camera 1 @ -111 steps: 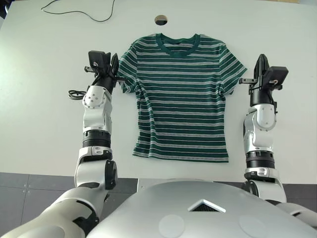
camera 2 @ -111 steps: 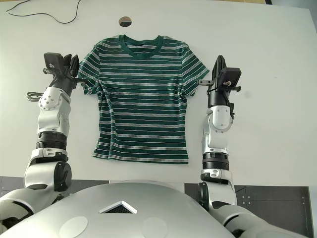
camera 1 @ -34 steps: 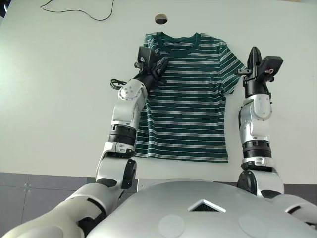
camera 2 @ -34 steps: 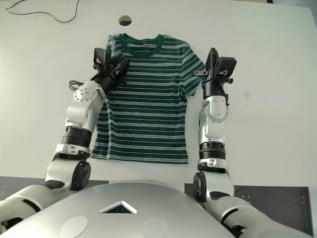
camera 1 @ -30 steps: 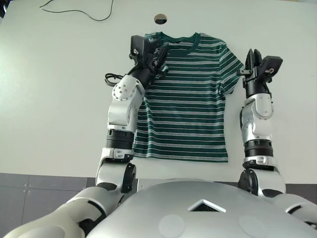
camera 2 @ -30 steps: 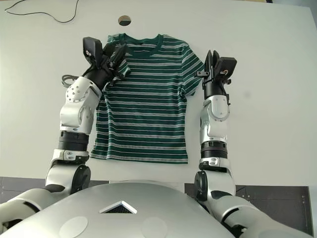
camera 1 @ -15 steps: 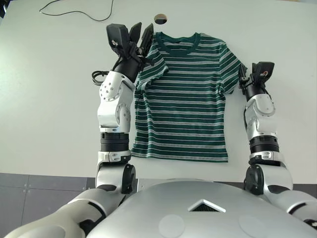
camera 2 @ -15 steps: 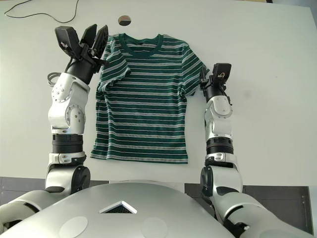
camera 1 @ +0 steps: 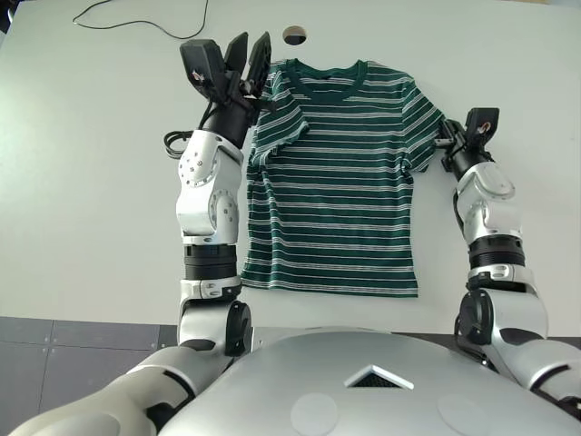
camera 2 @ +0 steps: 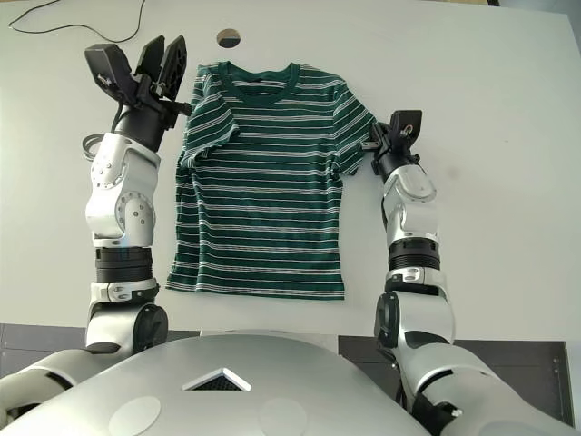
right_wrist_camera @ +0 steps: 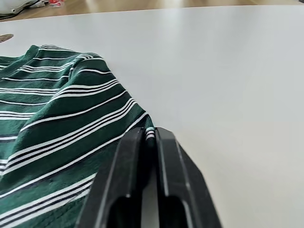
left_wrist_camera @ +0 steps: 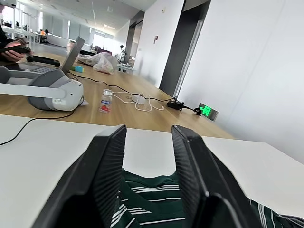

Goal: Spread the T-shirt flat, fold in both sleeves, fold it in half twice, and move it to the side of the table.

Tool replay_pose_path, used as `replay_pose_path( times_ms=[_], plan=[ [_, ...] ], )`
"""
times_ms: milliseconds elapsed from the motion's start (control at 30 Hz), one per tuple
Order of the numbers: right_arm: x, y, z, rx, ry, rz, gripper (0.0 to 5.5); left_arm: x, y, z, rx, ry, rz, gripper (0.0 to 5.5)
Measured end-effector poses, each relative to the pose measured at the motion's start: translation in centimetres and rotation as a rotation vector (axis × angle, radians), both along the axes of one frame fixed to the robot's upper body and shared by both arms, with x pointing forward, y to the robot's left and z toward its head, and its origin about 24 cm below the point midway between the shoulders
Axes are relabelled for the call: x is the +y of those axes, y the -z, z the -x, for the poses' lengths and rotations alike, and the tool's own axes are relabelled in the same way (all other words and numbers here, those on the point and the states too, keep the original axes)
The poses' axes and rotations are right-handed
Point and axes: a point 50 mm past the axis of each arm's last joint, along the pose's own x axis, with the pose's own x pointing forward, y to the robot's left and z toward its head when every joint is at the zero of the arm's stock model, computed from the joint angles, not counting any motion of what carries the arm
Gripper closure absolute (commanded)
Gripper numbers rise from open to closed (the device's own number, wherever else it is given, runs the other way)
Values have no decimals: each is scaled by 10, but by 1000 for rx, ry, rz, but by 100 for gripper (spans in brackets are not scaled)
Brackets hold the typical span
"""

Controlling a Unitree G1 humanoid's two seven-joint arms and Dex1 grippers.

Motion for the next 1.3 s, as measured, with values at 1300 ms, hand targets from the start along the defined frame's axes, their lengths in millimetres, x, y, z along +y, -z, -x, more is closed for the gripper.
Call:
replay_pose_path(
  times_ms=[1300],
  plan=[
    [101, -11, 3, -51, -336, 3, 354, 3, 25, -5, 86, -30, 16, 371]
  ],
)
